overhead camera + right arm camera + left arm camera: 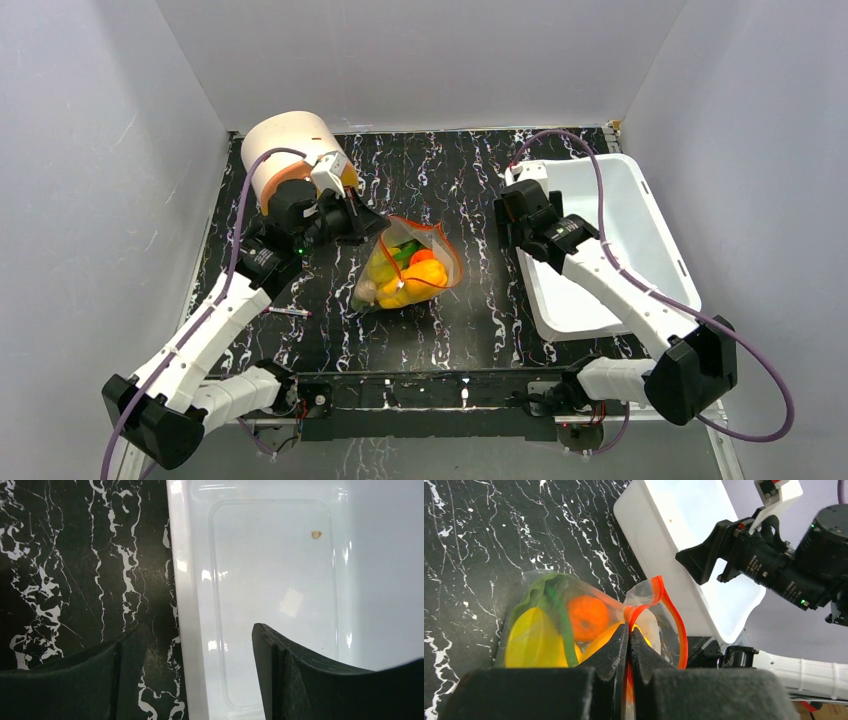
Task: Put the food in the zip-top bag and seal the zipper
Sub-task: Move the bin to the center of the board.
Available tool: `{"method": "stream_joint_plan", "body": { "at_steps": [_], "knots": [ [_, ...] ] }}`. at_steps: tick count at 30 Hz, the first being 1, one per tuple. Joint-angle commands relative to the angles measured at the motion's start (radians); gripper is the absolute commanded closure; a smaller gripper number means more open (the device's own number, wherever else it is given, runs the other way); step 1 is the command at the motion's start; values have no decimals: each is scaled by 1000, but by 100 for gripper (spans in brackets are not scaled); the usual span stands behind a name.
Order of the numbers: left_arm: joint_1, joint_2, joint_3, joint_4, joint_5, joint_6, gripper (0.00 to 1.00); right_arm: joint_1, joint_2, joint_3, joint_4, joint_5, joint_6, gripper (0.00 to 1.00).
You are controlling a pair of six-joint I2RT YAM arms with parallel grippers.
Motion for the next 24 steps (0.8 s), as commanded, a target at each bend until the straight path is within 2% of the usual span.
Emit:
{"method": "stream_joint_plan", "body": {
  "at_steps": [1,4,6,12,14,15,20,24],
  "knots": [
    [-2,-49,43,-39,-17,67,100,-12,25,-56,112,-55,-50,29],
    [-1,-83,35,-57,-49,80,100,-24,35,-88,152,-83,-90,34],
    [-2,-111,10,-40,-53,72,100,-31,43,-99,180,-89,-127,43],
    [-2,-144,-37,-3,-4,61,100,-36,8,-120,244,-189,-214,77],
    [-2,-152,-54,11,9,50,100,-37,-20,-152,269,-245,-237,96],
    [-2,-154,-60,13,14,46,100,-37,-32,-164,272,-250,-240,100],
    [-2,-177,-93,3,13,37,100,-36,-129,-245,303,-273,-296,100],
    [-2,-216,-104,20,-28,19,100,-36,-289,-391,483,-284,-438,100]
  ]
}}
